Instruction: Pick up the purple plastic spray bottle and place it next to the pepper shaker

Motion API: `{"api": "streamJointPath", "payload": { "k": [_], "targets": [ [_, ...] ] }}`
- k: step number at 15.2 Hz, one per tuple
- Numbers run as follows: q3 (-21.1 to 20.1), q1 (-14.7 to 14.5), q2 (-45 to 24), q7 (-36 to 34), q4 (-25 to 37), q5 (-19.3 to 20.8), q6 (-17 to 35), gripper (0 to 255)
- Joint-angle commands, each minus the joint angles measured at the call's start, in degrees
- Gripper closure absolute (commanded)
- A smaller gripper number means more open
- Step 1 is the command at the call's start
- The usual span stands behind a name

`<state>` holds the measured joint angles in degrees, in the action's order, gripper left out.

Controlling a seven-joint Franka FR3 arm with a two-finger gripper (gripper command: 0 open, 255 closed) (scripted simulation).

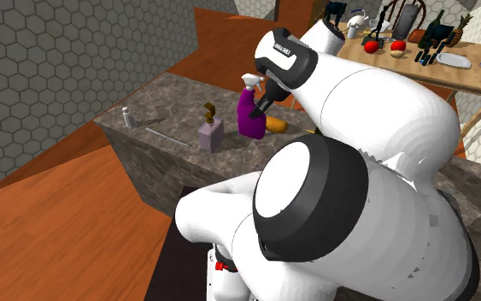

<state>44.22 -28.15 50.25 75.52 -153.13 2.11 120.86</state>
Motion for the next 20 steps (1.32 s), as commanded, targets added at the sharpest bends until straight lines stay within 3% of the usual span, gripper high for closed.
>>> {"api": "streamJointPath", "payload": {
  "k": [1,17,20],
  "targets": [
    [-0.9,0.0,0.5,-0.7,1.2,-0.3,-1.6,255],
    [-6.0,-1.0,1.6,-5.3,11.5,-2.5,-12.2,255],
    [-8.2,-3.8,-1.2,-7.9,11.2,-4.7,-8.4,255]
  ]
}}
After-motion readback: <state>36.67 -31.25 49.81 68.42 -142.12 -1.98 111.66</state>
